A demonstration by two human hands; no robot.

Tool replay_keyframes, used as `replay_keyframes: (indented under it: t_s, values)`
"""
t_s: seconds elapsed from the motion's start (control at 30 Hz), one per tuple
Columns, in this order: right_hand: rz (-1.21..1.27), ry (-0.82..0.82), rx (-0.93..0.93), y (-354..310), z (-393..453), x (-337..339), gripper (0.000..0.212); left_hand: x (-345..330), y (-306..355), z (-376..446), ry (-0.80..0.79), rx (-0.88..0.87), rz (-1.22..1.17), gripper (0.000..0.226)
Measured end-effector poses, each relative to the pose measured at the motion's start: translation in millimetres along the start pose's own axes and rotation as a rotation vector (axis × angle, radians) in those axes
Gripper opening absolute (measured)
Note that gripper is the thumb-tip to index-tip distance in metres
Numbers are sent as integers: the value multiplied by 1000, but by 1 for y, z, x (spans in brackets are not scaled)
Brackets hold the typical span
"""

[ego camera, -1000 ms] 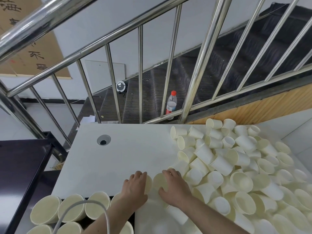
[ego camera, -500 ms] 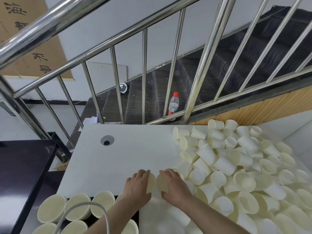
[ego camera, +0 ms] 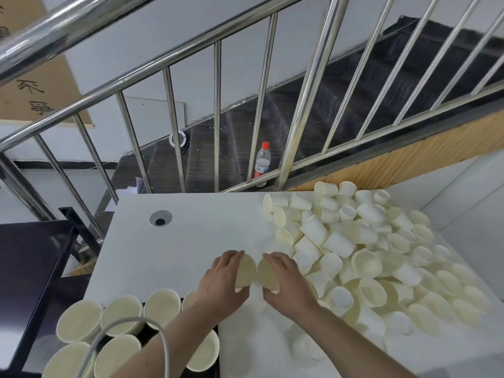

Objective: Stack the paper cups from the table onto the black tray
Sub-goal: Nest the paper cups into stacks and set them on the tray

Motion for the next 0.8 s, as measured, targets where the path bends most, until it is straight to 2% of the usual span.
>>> replay_keyframes:
  t_s: [0.33,0.53,0.8]
  values:
    - [19,-6,149,-4,-77,-6,74,-28,37,-80,131,-32,-57,73]
    - [11,-124,252,-16,-118,-40,70,-59,36,-148,98,88,-34,74]
    - [-26,-294,268,-55,-134,-93,73,-72,-1,-209,4,280,52,78]
Point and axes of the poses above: each hand's wrist, its own z-axis towards the middle knuckle, its own x-axis out of the back of the hand, y = z × x, the point moved 1 cm from there along z, towards the middle knuckle, and after that the axes turned 14 degrees about -y, right-handed, at the moved point
